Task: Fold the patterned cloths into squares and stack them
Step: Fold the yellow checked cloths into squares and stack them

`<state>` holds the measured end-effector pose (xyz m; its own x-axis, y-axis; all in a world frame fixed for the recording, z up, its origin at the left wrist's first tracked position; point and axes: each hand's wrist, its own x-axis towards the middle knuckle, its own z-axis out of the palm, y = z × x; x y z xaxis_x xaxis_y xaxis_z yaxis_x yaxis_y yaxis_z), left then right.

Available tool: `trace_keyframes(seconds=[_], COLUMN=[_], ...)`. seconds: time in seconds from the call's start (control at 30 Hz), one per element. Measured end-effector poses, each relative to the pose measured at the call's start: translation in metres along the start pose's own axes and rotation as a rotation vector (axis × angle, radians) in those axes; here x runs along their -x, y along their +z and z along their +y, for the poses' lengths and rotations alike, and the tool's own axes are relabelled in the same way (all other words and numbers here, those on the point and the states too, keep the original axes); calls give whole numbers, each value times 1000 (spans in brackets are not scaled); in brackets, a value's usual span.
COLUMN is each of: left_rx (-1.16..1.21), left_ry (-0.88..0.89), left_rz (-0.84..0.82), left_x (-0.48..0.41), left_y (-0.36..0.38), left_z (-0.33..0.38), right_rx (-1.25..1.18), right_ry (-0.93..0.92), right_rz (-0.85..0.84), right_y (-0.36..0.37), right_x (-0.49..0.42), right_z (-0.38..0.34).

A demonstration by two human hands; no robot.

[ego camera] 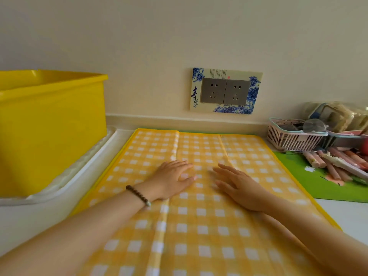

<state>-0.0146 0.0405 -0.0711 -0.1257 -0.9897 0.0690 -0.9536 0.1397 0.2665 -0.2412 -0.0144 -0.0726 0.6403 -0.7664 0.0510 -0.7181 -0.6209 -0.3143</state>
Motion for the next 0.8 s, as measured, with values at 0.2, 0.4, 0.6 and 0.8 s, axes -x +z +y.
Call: trace_keyframes(seconds=[0.2,0.4,0.6,0.8], left_rx=[-56,-50,22,274], left_ry=[89,120,107,35], left_rz=[-182,-256,-268,-262], left_x=[75,129,152,167], left_y=[-1,-4,-8,-22], left_z=[30,37,41,50], right_rx=[-27,-4,-10,-131], right_ry=[-62,-157,-154,-77], right_rz=[-79,-129,-141,-149], right_y=[-3,0,-5,-10], right_x=[86,151,175,180], right_z=[-23,-34,-41,-46])
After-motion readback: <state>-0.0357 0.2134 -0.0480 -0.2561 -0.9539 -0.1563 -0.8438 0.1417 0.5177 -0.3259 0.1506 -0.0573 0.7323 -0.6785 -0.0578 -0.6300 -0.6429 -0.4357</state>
